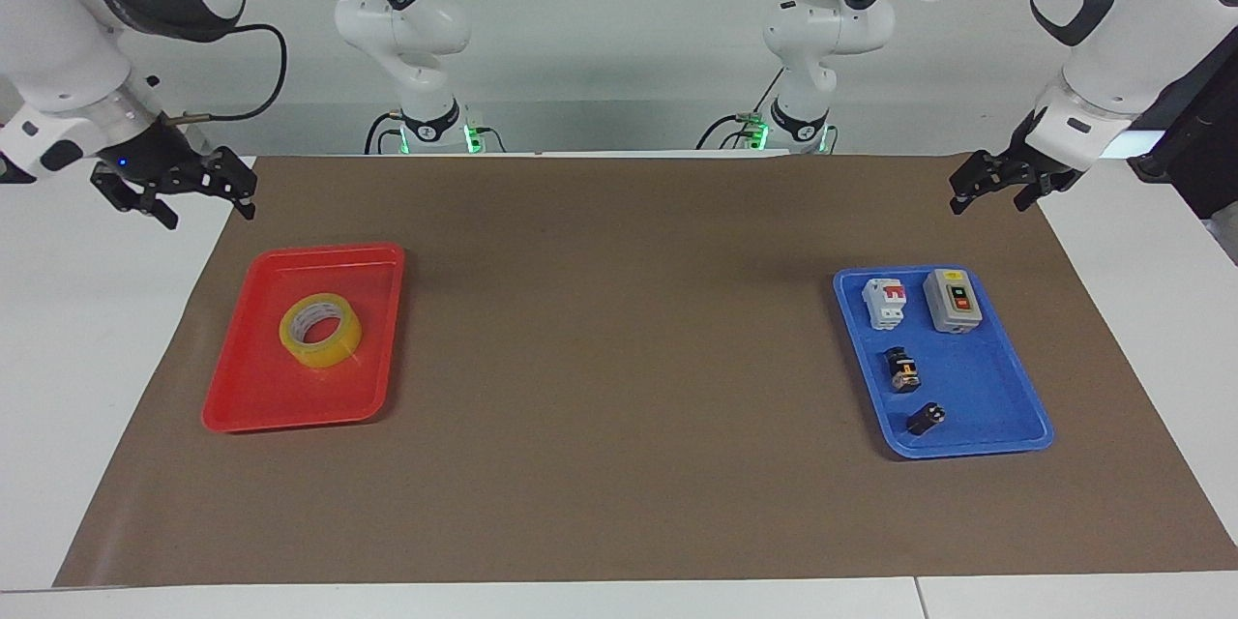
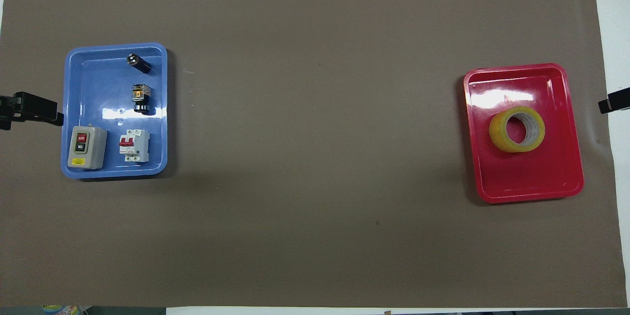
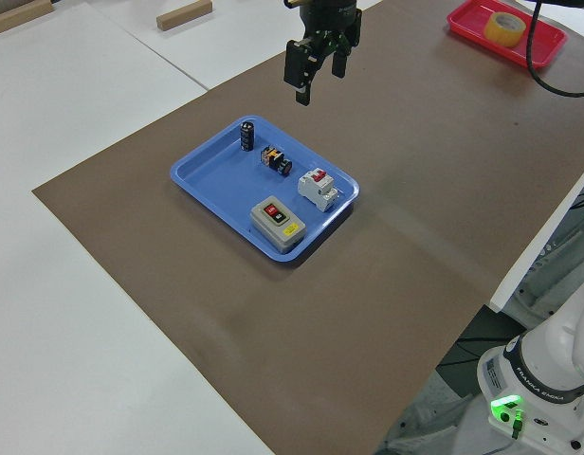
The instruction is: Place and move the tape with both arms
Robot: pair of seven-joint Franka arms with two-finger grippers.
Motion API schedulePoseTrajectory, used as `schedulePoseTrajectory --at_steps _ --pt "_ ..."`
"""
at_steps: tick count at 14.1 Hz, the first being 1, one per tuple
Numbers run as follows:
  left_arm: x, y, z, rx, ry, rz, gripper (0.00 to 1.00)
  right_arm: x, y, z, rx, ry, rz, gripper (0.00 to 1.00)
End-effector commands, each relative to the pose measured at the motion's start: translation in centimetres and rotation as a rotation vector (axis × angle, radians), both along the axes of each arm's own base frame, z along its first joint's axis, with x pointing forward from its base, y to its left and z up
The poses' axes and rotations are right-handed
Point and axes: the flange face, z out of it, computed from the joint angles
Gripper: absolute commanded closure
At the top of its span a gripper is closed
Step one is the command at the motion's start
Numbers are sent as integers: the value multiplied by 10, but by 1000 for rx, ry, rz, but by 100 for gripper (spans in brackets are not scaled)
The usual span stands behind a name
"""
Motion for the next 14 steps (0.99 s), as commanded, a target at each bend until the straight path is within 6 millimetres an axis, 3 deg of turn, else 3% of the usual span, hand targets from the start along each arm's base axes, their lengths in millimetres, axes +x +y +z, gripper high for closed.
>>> schedulePoseTrajectory --at_steps 1,5,7,8,14 --pt "-6 -1 1 -23 -12 -6 0 -21 3 15 2 42 -39 0" --pt "-6 -1 2 -23 -15 -6 0 -29 6 8 -17 56 -19 0" --pt "-6 -1 1 -23 -12 -6 0 -21 30 17 -57 36 21 0" --pt "-6 -1 2 -23 -14 -6 0 -18 32 19 -83 32 31 0" --pt "-6 -1 1 -23 -12 -6 0 -18 35 16 -77 42 3 0"
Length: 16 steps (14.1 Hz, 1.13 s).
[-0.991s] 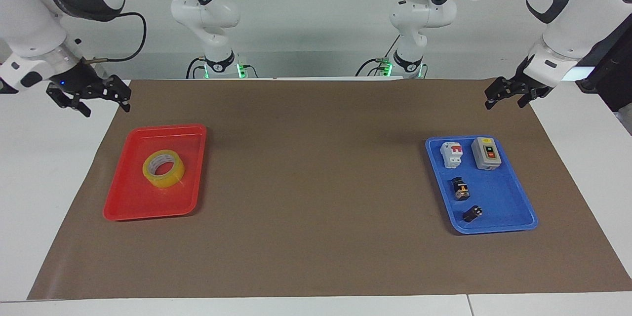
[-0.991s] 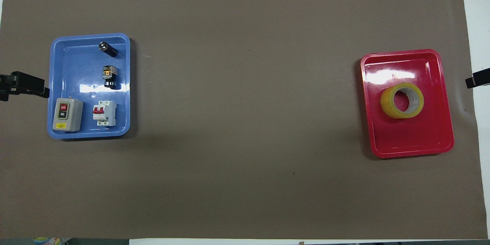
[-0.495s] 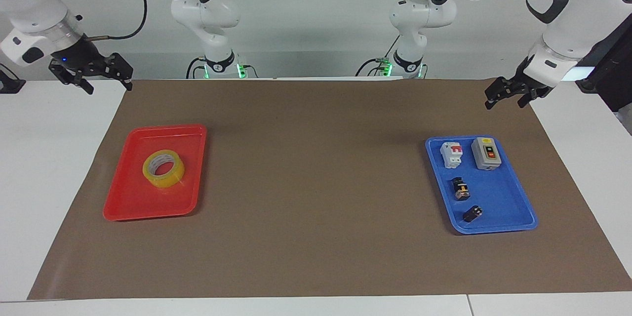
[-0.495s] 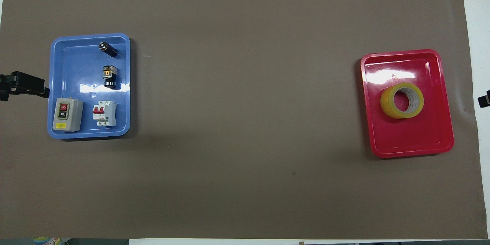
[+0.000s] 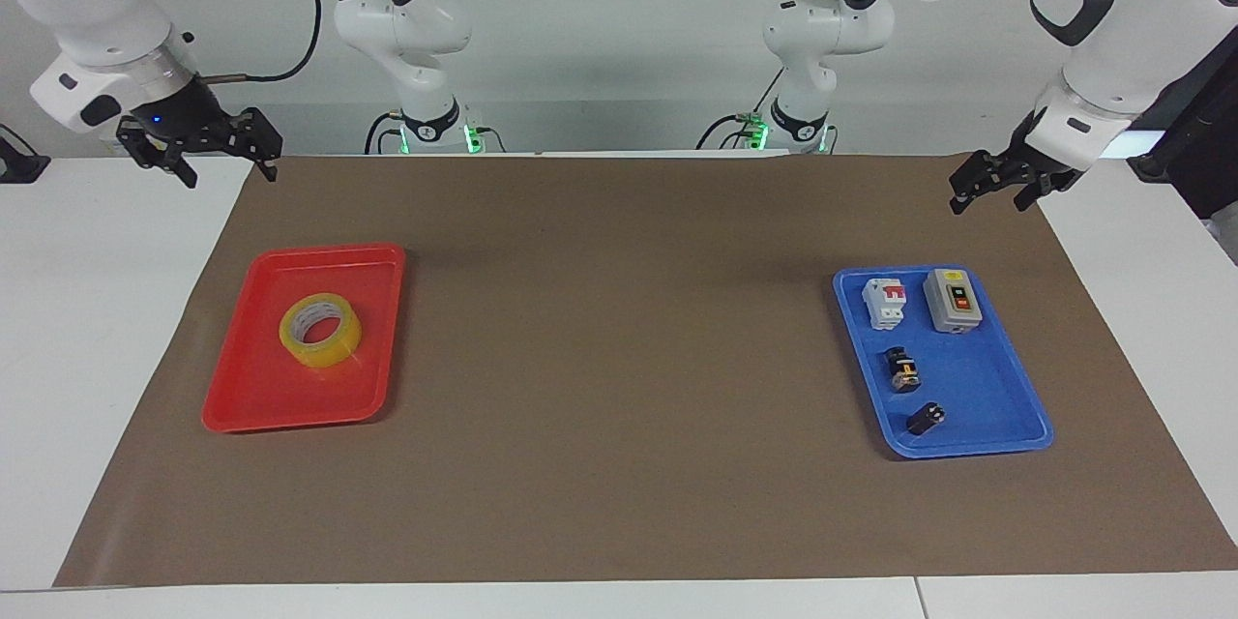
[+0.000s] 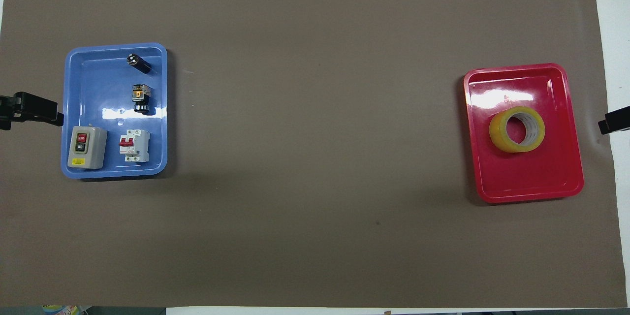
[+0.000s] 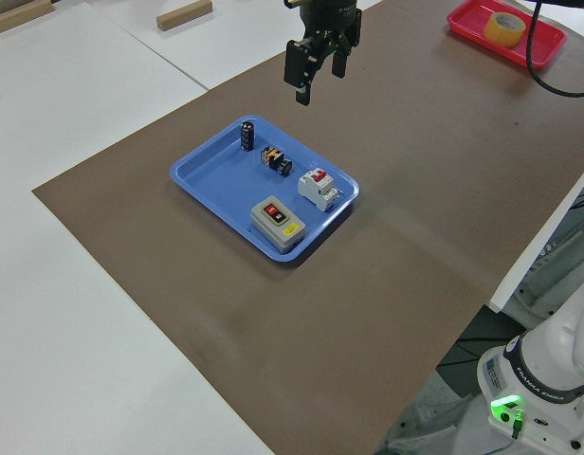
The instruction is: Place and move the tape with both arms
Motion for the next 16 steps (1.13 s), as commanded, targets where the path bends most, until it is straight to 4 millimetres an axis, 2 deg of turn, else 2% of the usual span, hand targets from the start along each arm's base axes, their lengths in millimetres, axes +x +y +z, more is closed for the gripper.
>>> schedulePoseTrajectory --at_steps 1,16 --pt "-6 -1 2 -23 -14 -6 0 -2 -2 2 -6 -5 -20 0" --pt "-6 -1 2 -23 -14 -6 0 4 5 4 24 -50 -32 0"
